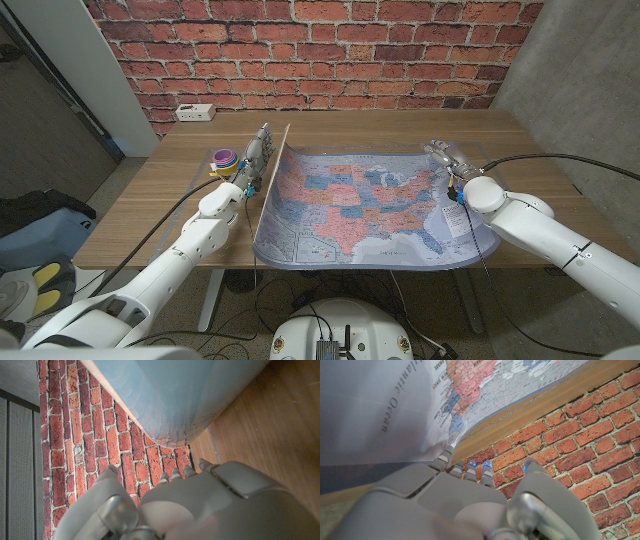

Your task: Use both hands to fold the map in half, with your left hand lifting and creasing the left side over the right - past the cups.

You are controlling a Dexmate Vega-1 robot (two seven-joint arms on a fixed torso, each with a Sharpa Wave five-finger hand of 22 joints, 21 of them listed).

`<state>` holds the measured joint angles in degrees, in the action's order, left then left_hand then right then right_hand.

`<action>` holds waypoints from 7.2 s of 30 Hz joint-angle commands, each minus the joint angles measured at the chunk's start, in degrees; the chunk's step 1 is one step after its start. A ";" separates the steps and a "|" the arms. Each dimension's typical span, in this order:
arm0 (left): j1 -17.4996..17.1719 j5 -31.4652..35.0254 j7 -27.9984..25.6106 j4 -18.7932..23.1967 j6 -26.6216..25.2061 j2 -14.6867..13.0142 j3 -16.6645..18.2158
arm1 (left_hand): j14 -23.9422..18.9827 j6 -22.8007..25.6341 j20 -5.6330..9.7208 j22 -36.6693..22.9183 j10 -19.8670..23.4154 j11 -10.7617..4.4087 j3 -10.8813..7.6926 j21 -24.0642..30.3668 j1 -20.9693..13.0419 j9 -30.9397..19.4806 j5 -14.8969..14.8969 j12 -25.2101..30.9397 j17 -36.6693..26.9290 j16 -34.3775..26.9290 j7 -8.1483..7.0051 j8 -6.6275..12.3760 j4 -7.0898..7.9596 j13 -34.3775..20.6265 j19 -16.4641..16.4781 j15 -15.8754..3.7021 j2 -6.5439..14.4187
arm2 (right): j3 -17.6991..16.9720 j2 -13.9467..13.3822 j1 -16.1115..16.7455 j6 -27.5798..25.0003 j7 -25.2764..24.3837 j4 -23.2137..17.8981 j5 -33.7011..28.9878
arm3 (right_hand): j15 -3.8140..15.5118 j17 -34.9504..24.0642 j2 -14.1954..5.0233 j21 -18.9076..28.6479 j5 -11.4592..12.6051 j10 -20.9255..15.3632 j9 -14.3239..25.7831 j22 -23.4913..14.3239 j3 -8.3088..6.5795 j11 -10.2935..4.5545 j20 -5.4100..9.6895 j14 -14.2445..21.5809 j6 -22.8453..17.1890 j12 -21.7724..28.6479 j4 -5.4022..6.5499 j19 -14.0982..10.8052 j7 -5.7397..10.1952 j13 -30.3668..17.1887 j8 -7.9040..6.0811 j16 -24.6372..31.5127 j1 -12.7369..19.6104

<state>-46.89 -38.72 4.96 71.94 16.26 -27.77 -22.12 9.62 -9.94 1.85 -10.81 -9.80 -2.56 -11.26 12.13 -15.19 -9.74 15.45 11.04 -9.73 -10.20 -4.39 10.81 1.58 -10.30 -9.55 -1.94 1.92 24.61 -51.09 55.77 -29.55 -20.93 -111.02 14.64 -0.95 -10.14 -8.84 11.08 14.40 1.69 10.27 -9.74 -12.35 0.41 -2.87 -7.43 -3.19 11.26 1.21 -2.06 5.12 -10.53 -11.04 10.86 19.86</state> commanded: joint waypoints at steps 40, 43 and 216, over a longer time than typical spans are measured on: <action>1.67 -0.83 3.02 -3.75 0.94 1.24 -0.33 | 14.67 -13.79 1.90 -0.09 -16.59 0.05 1.35 0.07 -0.40 -0.24 -0.11 0.26 -0.31 -0.18 0.23 -0.25 0.00 -0.20 -3.67 -0.65 1.04 | 13.93 -4.32 -6.68 -36.03 2.32 -13.19 -9.58 | 2.87 -0.36 0.07 -1.05 -1.68 -1.07 0.23 -0.21 -3.18 -3.59 1.04 -1.97 -4.17 -0.19 -4.75 3.56 2.48 -0.39 -0.04 -0.36 5.67; 1.85 -0.78 3.23 -4.10 0.98 1.37 -0.44 | 14.73 -13.88 1.90 -0.09 -16.70 0.16 1.45 0.04 -0.41 -0.24 -0.10 0.22 -0.31 -0.16 0.24 -0.28 0.00 -0.20 -3.74 -0.66 1.13 | 15.42 -4.29 -7.89 -37.38 3.35 -13.01 -9.59 | 2.87 -0.53 0.34 -1.20 -1.95 -0.27 0.25 -0.24 -2.77 -4.02 0.72 -3.12 -3.90 -0.43 -4.46 5.45 3.14 -0.41 0.15 -0.39 4.91; -16.38 -9.51 -47.70 48.94 -44.06 -6.04 10.20 | -84.93 49.77 -0.19 -1.91 70.58 -3.97 -25.32 47.05 -31.86 -20.87 3.17 42.79 -10.59 -20.80 9.44 43.99 -10.10 -10.34 55.53 -8.00 7.12 | 40.07 0.76 -29.74 -40.87 20.11 -1.85 -19.20 | 2.41 -0.32 3.85 0.32 -1.65 4.82 0.36 -0.15 -2.23 -5.79 -1.08 -5.43 -0.10 0.11 -9.53 6.40 5.17 -0.32 -0.14 0.77 10.06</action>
<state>-70.97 -46.90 -40.13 125.33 -23.33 -31.65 -7.08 -72.82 38.42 0.35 -12.99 55.27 -1.86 -36.21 57.80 -46.88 -28.63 18.65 53.43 -20.10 -30.78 5.02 54.32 -8.13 -21.56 44.46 -9.14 10.16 62.23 -50.97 28.09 -71.79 -3.01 -114.41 -4.02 1.53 -10.41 -5.45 11.30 12.52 6.53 10.51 -9.71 -14.79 -5.42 -4.00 -9.83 -2.88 11.03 -8.34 4.18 10.14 -10.67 -10.81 11.53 29.41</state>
